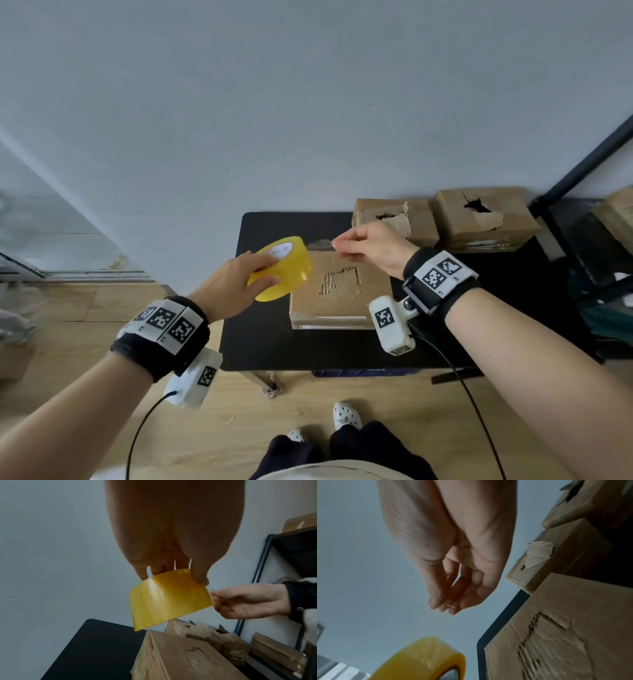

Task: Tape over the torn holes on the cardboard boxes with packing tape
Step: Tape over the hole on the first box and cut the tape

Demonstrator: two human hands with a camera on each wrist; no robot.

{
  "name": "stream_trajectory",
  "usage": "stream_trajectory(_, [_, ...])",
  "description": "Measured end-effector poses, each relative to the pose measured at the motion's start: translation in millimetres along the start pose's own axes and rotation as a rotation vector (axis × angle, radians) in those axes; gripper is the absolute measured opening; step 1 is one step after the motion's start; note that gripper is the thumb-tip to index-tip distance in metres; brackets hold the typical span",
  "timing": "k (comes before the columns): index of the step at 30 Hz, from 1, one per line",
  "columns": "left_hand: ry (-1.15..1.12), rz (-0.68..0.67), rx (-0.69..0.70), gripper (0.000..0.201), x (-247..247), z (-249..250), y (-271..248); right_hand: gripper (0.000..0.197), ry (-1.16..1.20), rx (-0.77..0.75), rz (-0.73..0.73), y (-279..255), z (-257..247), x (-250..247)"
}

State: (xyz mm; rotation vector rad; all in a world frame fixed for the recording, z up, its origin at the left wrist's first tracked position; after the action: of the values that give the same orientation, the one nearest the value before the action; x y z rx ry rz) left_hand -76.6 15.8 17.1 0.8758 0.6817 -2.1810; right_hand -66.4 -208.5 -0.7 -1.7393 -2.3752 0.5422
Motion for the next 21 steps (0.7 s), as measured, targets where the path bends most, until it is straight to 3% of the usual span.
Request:
stream_trajectory(5, [-0.019, -0.149, -0.102, 0.015, 7, -8, 11, 0.003, 0.067, -0.017, 0.118, -10, 11, -1])
stream_trajectory(10, [0.105, -0.198, -0.261, 0.027, 15, -24, 16, 0.007, 0.072, -0.054, 0.166, -22, 12, -10])
stream_trajectory(16, [-0.011, -0.265, -0.287, 0.027, 16, -28, 14, 0.007, 0.055, 0.001, 0.193, -25, 25, -4])
stream_trajectory(20, [-0.229, -0.377, -0.297, 0.055, 20, -39, 0, 0.007, 0.056, 0.02, 0.279, -29, 45, -7])
stream_trajectory(21, [-0.233, -0.388, -0.296, 0.051, 23, -42, -1, 0.007, 0.037, 0.026, 0.292, -31, 49, -8])
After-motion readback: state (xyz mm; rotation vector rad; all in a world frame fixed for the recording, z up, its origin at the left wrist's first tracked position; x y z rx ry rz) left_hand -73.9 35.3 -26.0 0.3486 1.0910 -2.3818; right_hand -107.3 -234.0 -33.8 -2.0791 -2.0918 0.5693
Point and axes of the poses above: each hand's wrist, its own y-axis towards the middle knuckle, its own x-axis out of the palm, z = x × y, the point moved 6 cm from there along y, towards the middle knuckle, and after that the axes turned 12 degrees about -z, right-handed, at the moved point
